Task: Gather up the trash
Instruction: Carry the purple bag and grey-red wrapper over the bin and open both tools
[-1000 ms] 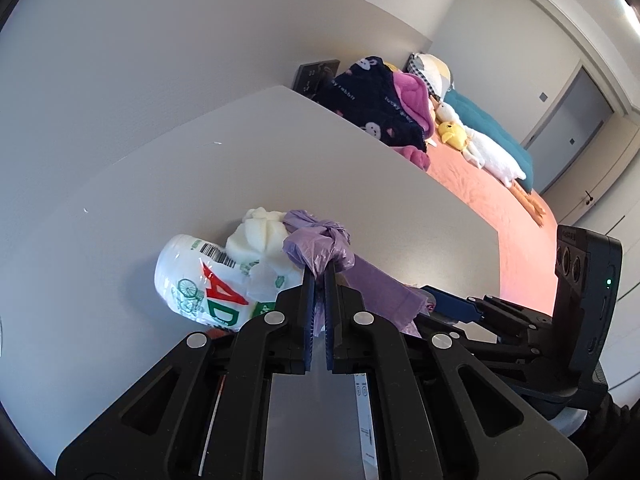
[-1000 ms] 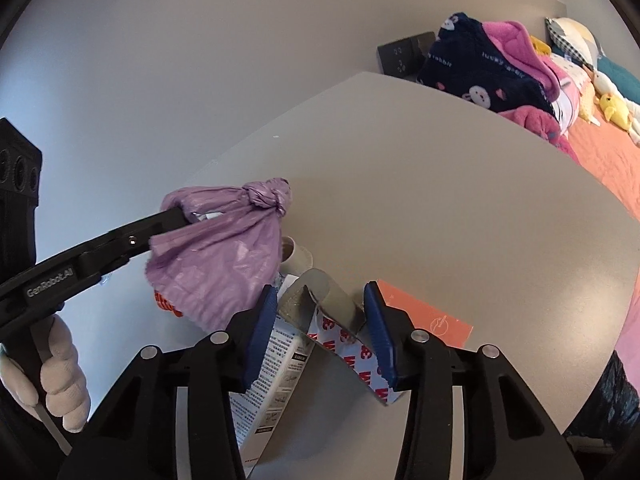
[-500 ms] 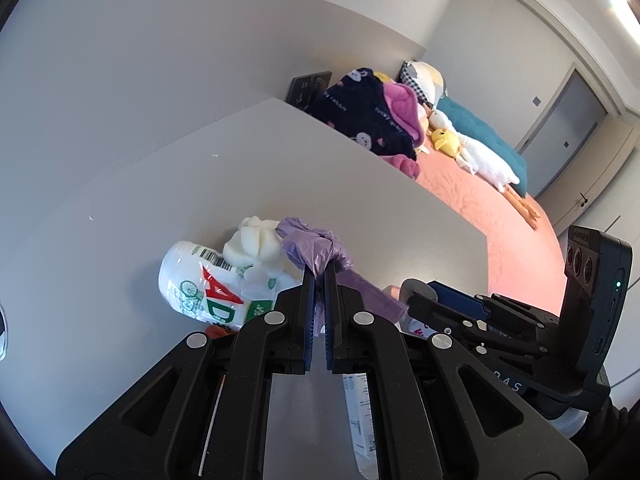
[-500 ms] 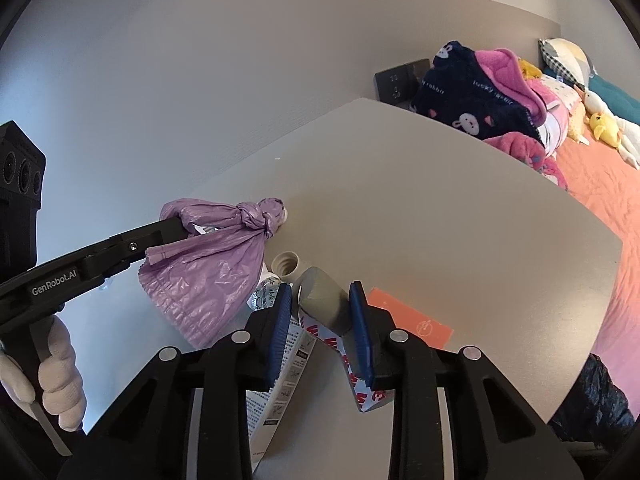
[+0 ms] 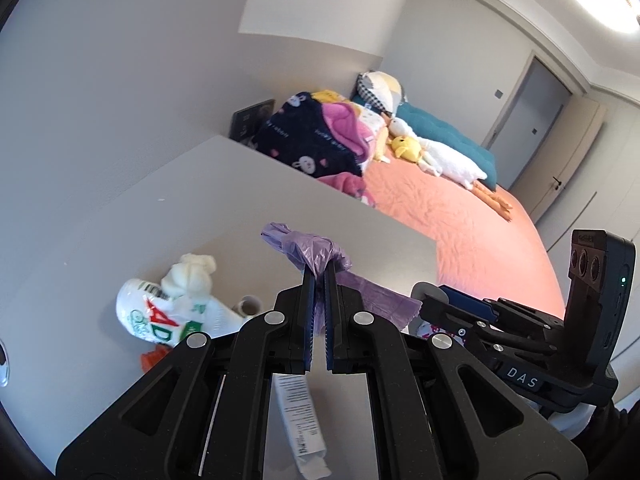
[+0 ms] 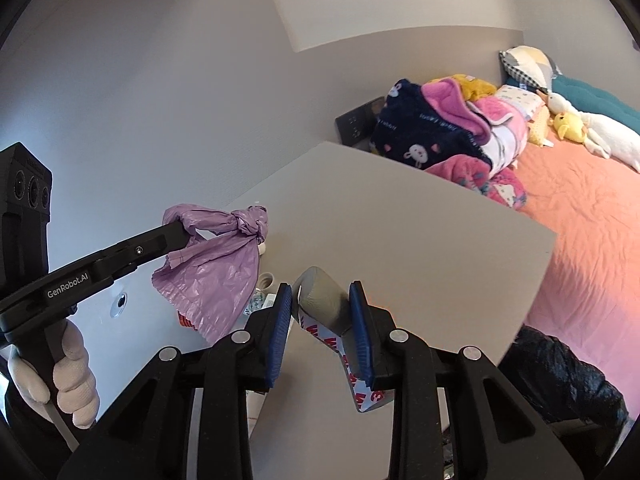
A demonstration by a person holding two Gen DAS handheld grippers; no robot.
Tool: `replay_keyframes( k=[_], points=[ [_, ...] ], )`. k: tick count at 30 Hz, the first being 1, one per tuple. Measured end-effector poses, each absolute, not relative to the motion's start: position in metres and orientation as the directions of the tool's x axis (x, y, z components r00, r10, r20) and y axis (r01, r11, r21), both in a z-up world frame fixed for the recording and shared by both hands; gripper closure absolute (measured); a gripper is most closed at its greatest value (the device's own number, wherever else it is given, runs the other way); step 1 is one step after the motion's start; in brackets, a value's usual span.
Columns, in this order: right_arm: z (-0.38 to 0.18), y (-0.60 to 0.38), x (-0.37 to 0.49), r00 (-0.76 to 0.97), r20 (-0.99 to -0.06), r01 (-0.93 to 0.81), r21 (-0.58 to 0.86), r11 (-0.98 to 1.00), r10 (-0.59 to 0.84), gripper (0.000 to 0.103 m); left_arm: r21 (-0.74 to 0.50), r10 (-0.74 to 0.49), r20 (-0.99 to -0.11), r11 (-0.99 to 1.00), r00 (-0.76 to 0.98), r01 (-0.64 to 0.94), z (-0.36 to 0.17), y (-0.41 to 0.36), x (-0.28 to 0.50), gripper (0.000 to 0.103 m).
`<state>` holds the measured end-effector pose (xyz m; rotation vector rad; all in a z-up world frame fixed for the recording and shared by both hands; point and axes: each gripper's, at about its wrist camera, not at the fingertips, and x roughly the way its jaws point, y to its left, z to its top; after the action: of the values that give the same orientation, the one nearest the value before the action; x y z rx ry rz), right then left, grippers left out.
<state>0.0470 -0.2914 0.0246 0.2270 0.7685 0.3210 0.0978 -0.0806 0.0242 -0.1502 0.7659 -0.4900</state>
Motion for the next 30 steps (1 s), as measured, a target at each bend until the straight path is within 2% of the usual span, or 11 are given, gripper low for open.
replay_keyframes(
  k=[30],
  points=[
    [0.058,-0.413,-0.058,0.806,-0.579,0.078,0.312,0.947,0.124,0.071,-0.281,-0.671,-0.579,0.697,0.463,0.659,0.055,-0.218,0.052,0.100]
  ],
)
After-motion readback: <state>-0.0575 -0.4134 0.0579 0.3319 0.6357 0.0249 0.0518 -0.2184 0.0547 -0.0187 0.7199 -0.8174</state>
